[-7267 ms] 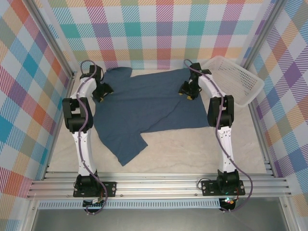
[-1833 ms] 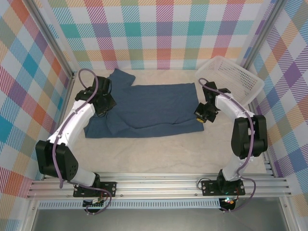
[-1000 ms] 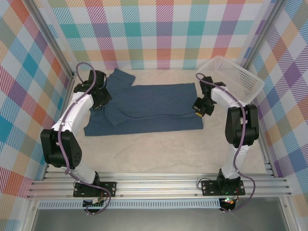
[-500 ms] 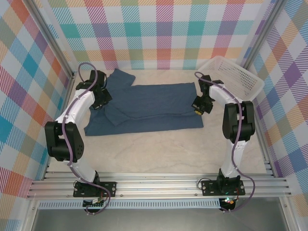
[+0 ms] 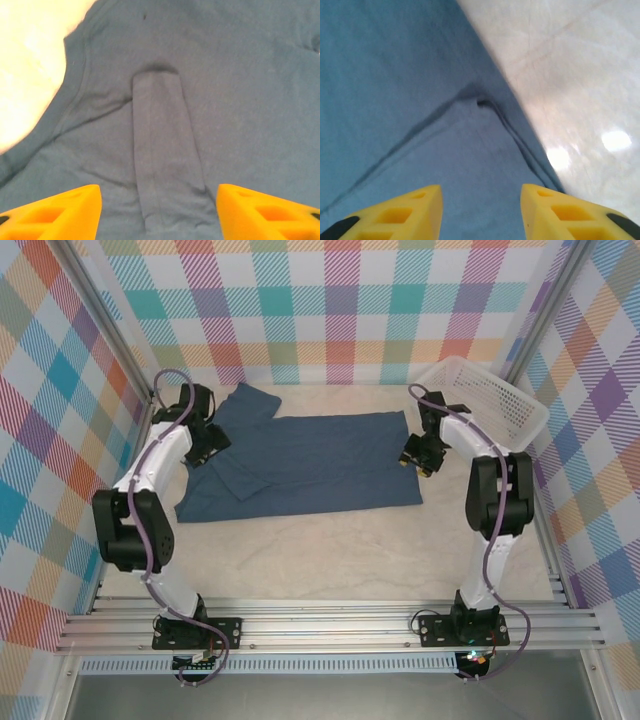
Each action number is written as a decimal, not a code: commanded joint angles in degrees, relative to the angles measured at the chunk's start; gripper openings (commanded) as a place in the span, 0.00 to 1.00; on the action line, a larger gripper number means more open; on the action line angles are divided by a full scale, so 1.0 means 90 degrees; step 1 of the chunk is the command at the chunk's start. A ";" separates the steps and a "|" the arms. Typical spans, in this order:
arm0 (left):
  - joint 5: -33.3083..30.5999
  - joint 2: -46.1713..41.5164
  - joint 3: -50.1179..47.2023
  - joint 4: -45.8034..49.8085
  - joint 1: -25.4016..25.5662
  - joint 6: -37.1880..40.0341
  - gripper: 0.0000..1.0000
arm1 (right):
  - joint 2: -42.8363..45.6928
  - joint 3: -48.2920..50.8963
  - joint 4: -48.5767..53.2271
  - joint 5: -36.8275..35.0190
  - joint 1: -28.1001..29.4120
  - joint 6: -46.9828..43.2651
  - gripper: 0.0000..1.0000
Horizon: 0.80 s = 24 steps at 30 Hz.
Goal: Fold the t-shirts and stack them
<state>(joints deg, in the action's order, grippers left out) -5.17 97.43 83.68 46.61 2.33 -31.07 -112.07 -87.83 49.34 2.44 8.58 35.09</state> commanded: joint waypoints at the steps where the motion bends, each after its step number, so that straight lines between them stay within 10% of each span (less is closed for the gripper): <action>1: 0.0491 -0.0757 -0.0810 0.0389 -0.0213 -0.0544 0.50 | 0.0820 0.0718 -0.0201 0.0435 0.0056 -0.0002 0.38; 10: 0.1907 -0.0429 -0.2149 -0.0535 -0.1417 -0.1094 0.07 | 0.0533 0.1379 -0.0974 0.0852 0.0726 0.0203 0.19; 24: 0.1957 0.0744 -0.2528 -0.1171 -0.1015 -0.1077 0.04 | -0.0469 0.1181 0.0182 -0.0046 0.0146 0.0143 0.20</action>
<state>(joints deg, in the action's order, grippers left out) 12.19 104.03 64.14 36.80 -9.32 -39.88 -115.42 -79.75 45.25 6.90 11.77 36.38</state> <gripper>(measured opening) 0.048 0.202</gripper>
